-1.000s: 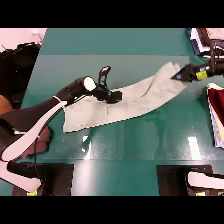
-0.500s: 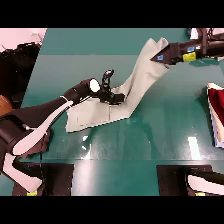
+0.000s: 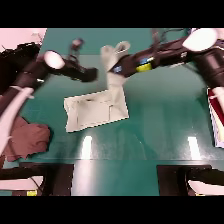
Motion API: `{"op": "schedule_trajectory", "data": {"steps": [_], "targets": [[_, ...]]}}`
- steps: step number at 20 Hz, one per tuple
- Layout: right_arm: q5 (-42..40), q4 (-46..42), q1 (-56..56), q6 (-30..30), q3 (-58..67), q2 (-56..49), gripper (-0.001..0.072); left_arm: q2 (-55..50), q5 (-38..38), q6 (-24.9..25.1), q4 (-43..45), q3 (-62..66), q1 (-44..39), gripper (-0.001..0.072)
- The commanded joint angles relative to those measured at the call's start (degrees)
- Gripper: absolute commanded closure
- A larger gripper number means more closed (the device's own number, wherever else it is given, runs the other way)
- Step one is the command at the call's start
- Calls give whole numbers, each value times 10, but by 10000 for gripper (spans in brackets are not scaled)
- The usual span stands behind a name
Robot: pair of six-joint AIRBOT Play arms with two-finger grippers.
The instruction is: Fold the shirts.
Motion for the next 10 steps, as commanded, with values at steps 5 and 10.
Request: {"op": "schedule_trajectory", "data": {"steps": [5,10], "targets": [[-124,119,175,-98,1,-129,159,206,-71,6,135,3,184,683],[-9,-12,93,-26,-15,-116,166,223,-87,5,132,2,198,683]]}}
